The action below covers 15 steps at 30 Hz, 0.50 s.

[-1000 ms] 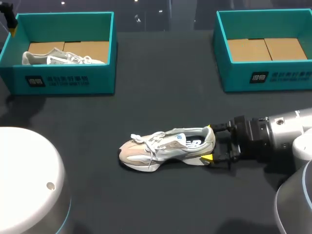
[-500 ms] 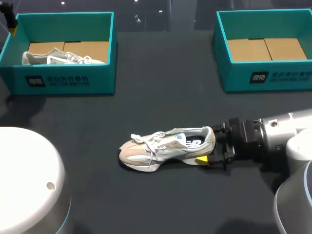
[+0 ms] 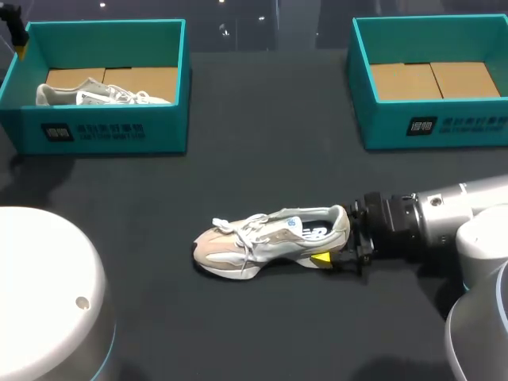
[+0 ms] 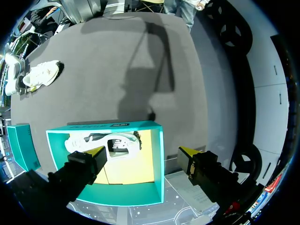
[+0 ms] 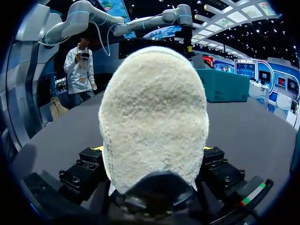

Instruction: Take the shoe out of the shoebox, open the shoe tongue, remove and reinsert the insole, then place the shoe into the shoebox

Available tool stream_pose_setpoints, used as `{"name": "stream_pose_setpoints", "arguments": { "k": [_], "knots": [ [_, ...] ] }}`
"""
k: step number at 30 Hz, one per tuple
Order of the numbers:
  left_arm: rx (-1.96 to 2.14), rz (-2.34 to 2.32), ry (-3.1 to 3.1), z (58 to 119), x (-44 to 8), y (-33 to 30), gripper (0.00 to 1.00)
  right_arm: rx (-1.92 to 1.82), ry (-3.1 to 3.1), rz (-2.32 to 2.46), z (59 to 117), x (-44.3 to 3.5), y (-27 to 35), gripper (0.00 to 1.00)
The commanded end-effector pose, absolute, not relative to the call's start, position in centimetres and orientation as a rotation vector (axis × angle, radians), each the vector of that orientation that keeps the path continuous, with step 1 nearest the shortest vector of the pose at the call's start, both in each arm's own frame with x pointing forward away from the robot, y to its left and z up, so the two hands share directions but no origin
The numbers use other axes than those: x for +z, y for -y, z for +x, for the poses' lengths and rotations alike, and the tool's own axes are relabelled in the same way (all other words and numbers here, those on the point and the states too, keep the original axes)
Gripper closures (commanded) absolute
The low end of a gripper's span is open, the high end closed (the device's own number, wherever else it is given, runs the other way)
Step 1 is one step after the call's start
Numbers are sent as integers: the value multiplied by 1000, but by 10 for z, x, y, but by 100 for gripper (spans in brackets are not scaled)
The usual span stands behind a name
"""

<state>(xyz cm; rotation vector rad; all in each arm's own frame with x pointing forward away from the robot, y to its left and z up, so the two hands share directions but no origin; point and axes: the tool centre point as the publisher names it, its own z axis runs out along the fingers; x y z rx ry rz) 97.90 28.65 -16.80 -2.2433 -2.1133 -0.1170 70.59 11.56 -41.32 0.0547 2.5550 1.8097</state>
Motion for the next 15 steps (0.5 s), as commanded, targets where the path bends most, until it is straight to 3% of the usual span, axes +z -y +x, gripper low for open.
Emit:
{"name": "stream_pose_setpoints", "arguments": {
  "k": [1, 15],
  "knots": [
    [-120, -2243, 2112, 979, -167, -287, 0, 1806, -2554, 55, 708, -415, -119, 100],
    [-120, -2243, 2112, 979, -167, -287, 0, 1787, -2553, 77, 706, -414, -115, 100]
  ]
}}
